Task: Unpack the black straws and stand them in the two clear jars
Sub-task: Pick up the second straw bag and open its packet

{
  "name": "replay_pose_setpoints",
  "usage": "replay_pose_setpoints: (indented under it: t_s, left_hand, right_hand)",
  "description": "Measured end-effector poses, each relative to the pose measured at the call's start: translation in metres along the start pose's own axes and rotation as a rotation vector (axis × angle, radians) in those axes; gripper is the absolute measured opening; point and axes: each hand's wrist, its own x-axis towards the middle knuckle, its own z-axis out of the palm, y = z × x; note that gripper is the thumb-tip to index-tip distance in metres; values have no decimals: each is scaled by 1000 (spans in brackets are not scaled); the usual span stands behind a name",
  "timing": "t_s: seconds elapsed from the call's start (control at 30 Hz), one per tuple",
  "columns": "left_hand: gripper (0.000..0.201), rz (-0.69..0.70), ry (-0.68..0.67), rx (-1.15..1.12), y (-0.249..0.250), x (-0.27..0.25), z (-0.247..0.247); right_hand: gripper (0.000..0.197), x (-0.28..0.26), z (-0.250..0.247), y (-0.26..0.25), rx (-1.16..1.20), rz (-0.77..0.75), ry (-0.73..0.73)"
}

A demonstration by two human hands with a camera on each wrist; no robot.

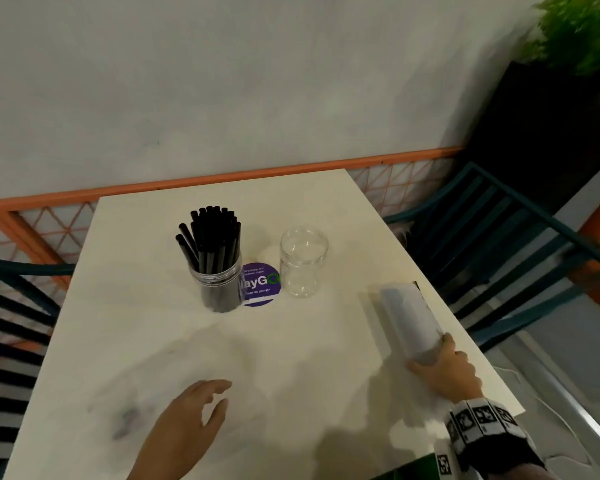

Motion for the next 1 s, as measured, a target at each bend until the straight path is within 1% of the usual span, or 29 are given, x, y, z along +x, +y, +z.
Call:
replay_pose_setpoints:
  t_s: [0.07, 0.1, 0.17, 0.23, 0.3, 0.33, 0.4, 0.43, 0.47, 0.5, 0.53, 0.6, 0.67, 0.73, 0.77, 0.8, 0.87, 0.9, 0.93, 0.97, 1.0]
  left_hand:
    - [35, -9, -18, -51, 13, 9, 11]
    - [34, -10, -19, -77, 19, 13, 16]
    - [33, -29, -6, -139, 32, 22, 24]
    - [30, -73, 16, -210, 43, 30, 31]
    - [23, -149, 37, -266, 51, 39, 40]
    - [21, -201, 38, -291, 54, 44, 45]
    - [33, -321, 9, -317, 59, 53, 55]
    - [39, -368, -13, -318, 61, 56, 60]
    - [40, -399, -30, -318, 63, 59, 65]
    - [38, -410, -37, -323, 64, 61, 69]
    - [31, -404, -27, -334, 66, 61, 72]
    - [10, -363, 26, -340, 69, 60, 75]
    - [20, -316, 86, -331, 72, 60, 74]
    - [24, -308, 134, -334, 77, 58, 71]
    - [26, -299, 161, -329, 80, 56, 69]
    - [27, -283, 197, -324, 82, 55, 69]
    - [29, -255, 271, -325, 88, 53, 68]
    - [30, -250, 308, -330, 90, 53, 68]
    - [32, -248, 345, -337, 93, 51, 68]
    - [36, -256, 375, -348, 95, 51, 68]
    - [41, -263, 401, -360, 96, 50, 68]
  right_hand:
    - [101, 3, 1, 2, -3, -103, -48]
    - [97, 4, 2, 1, -17, -184, -56]
    - [94, 0, 5, -2, -95, -380, -97]
    - [93, -8, 9, -7, -190, -623, -136]
    - [93, -14, 16, -9, -242, -860, -187]
    - [92, -16, 20, -10, -272, -975, -190]
    - [87, -14, 25, -11, -329, -1156, -162]
    - [83, -13, 24, -13, -356, -1219, -153]
    - [79, -12, 22, -15, -392, -1274, -135]
    - [77, -10, 20, -18, -420, -1307, -128]
    - [75, -8, 18, -22, -422, -1329, -133]
    - [74, -4, 12, -27, -393, -1330, -193]
    - [77, 4, 8, -30, -417, -1338, -205]
    - [85, 15, 2, -33, -394, -1372, -256]
    - [90, 19, -3, -35, -365, -1312, -360]
    - [91, 23, -8, -36, -291, -1248, -386]
    - [89, 37, -15, -36, -150, -1100, -293]
    - [83, 46, -19, -35, -116, -1015, -276]
    - [75, 54, -24, -33, -81, -936, -308]
    - [63, 61, -29, -31, -42, -875, -378]
    - [44, 66, -34, -27, 0, -831, -452]
